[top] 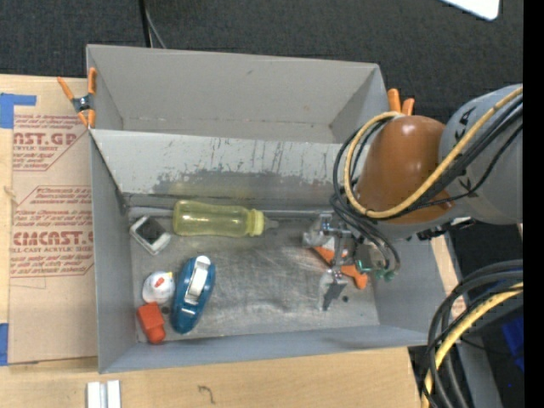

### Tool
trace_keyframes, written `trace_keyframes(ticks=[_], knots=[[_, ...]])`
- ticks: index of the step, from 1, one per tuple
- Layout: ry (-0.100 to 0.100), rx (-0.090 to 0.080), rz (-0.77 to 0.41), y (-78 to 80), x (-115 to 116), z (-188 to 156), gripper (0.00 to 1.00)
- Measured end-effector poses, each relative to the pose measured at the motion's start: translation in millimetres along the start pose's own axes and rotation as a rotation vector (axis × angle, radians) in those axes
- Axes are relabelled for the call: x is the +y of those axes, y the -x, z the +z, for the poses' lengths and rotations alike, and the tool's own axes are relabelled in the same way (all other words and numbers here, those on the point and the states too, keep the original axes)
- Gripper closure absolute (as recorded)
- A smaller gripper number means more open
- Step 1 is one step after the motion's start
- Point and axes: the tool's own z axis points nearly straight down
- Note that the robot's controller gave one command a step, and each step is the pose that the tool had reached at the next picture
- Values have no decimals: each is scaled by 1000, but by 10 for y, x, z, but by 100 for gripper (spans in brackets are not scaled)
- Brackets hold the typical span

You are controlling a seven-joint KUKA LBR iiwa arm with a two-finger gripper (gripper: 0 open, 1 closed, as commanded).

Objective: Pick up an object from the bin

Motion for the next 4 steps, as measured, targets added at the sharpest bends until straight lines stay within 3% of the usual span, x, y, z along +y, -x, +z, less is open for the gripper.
trace_keyframes(ticks=[1,2,3,4], knots=[[3,-4,134,337,-259,184,0],[0,-10,265,413,-744,531,0],[0,1,6,772,-829,762,100],[0,0,6,772,-829,762,100]])
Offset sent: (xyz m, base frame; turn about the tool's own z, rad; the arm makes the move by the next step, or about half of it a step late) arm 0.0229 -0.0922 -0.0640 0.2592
